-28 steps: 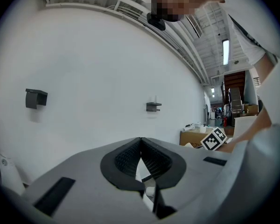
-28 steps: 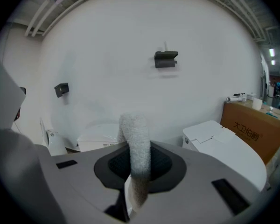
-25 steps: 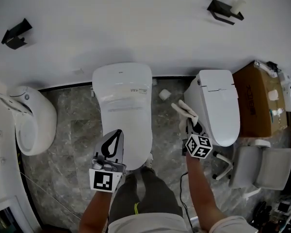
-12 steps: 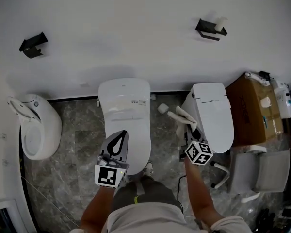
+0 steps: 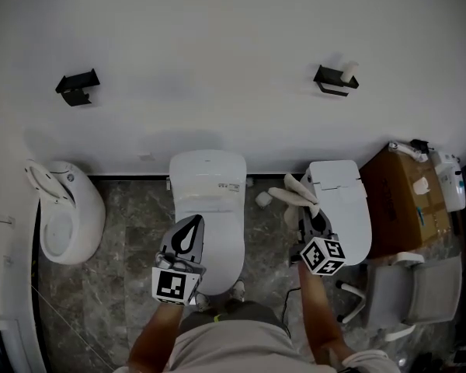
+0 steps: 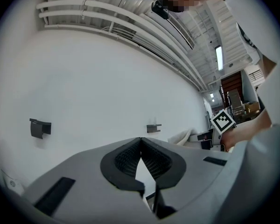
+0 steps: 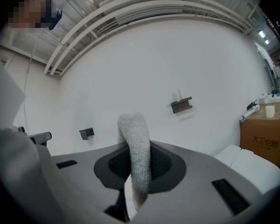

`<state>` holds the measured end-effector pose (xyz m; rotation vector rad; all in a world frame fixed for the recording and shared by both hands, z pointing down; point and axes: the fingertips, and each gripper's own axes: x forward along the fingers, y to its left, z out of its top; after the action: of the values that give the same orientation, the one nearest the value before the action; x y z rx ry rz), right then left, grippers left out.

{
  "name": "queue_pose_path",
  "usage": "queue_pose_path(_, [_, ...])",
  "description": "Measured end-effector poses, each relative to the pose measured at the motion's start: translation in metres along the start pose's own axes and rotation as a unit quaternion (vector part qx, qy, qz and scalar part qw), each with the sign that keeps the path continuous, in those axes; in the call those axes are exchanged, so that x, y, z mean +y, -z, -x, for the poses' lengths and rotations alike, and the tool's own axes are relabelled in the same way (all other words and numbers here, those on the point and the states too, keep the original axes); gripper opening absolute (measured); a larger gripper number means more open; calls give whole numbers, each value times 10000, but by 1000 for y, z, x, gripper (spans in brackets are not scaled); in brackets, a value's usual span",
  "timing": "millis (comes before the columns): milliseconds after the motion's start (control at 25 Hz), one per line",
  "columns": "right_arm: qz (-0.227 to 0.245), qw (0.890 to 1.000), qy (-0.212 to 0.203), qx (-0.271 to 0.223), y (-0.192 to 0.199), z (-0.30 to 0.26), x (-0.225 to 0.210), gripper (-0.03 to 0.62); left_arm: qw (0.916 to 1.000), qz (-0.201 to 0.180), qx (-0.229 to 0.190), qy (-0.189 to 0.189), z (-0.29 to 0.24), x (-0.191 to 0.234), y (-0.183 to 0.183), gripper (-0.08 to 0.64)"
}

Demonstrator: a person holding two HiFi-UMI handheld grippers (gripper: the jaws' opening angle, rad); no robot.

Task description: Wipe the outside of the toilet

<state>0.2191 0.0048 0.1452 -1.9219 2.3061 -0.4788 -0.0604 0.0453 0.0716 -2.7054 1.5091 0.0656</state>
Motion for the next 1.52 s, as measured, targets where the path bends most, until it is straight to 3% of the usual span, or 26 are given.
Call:
queue_pose_path(440, [60,9916,-915,-915,-92,13,90,71,9989,72,-360,-284,38,28,-50,17])
queue_pose_path(880, [99,9790,-1619,-1233,-121,36,160,71,9958,326,-711,-472,61,58,-91,17])
queue_pose_path(1040, [25,9786,-1644,-1239,-120,44,171,71,9961,325,-711,-411,61,61,-97,17])
queue_pose_path(1160, [229,9790,-1617,-1219,-123,51,171,71,9960,257,-741,-423,62,59,-102,17])
queue_pose_path(1320, [532,9799,-1517,-1179,-127,61,161,71,9966,161,-648,-491,66,57,-103,17])
queue_pose_path(1520, [536,9844,-1286,-1078,-126,71,137,71,9965,131,-480,-676,70,65,-98,17])
